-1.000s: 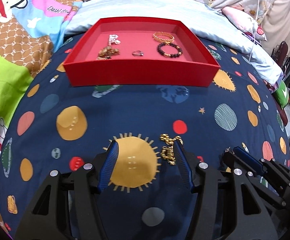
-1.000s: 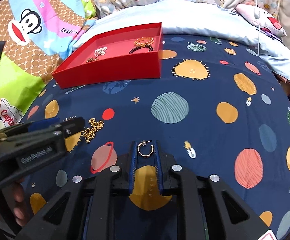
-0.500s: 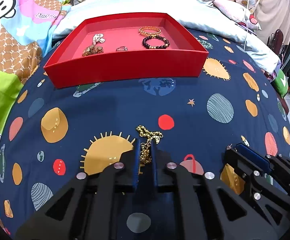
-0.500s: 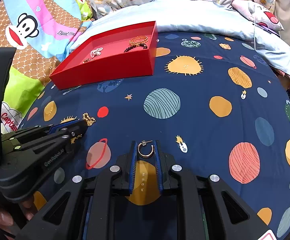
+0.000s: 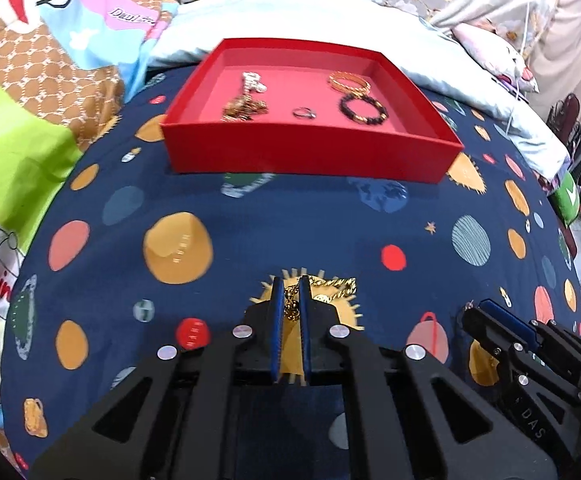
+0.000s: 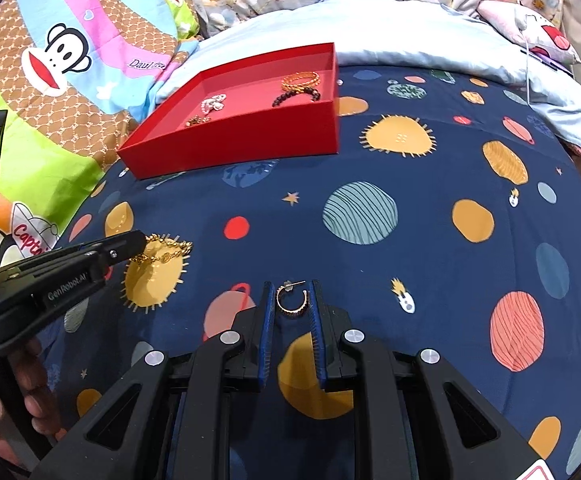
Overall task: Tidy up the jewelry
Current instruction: 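Close the left gripper on the remaining gold chain, then carry the chain with the left gripper while the right carries the earring into the tray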
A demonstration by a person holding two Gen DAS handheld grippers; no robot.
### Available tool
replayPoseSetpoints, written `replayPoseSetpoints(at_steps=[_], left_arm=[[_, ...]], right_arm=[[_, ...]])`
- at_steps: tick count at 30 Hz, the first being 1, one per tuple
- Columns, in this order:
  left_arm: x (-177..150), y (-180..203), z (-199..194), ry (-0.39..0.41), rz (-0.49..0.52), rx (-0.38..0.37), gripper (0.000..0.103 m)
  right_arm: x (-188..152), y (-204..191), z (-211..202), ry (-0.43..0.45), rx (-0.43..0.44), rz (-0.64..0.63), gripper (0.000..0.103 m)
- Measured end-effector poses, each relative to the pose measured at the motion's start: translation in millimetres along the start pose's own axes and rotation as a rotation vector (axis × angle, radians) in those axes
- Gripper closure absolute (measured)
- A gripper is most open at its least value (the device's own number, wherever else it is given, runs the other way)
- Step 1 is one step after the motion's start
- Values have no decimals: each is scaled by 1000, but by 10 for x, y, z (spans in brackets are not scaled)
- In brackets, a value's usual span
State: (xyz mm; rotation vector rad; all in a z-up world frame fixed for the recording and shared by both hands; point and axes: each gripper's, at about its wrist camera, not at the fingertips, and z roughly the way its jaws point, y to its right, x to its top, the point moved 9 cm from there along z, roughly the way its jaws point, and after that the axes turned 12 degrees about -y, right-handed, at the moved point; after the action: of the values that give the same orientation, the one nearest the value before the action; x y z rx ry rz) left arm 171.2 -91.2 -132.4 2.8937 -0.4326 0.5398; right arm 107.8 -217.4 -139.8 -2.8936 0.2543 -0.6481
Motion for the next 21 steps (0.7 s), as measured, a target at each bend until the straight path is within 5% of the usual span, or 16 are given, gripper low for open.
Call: replayPoseSetpoints(at_steps=[21], left_arm=[[448,-135,-398,110,2,24,97]], right_arm=[[587,-523,-185,96,33,-97,87]])
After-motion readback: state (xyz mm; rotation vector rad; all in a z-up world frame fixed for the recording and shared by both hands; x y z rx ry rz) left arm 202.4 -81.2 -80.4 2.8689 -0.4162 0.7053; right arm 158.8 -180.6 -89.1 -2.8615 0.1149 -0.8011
